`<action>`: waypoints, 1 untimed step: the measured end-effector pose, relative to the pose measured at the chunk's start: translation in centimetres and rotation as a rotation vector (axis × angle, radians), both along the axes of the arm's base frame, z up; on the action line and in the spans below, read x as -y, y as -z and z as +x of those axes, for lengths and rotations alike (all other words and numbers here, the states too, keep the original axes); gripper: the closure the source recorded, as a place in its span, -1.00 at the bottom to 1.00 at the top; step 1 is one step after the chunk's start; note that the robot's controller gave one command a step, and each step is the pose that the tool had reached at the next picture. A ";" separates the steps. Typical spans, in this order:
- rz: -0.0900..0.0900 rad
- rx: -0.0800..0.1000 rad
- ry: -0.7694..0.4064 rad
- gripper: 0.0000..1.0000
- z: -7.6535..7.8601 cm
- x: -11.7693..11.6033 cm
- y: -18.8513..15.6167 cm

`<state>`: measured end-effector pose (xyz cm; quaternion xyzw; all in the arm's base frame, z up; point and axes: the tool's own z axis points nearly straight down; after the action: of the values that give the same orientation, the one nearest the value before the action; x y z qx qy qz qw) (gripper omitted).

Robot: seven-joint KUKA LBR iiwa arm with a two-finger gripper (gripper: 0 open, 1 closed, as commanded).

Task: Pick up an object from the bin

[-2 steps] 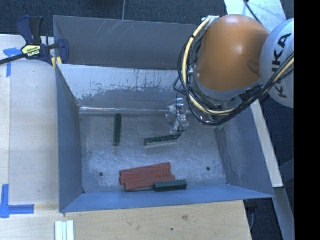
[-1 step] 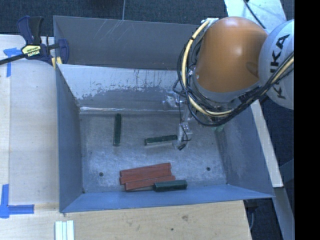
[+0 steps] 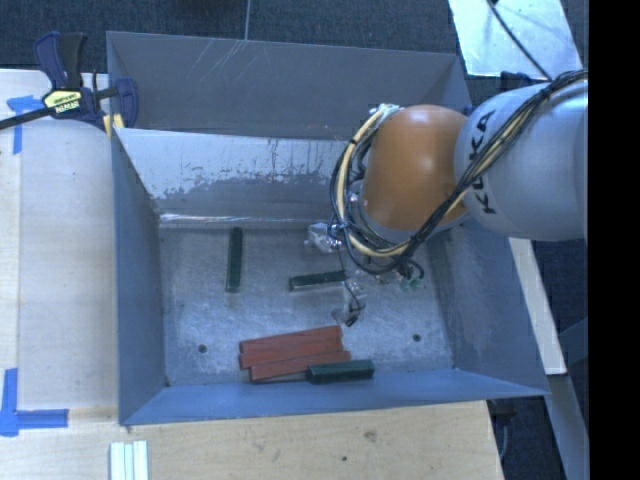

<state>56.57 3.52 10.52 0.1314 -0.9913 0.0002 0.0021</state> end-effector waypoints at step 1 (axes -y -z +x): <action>0.001 0.008 -0.044 -1.00 3.2 0.7 3.7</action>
Offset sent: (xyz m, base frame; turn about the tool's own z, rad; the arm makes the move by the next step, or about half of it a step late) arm 0.0301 -0.0061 -0.0352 -0.0457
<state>59.74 2.84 6.81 0.1534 -0.9882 0.0003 -0.0021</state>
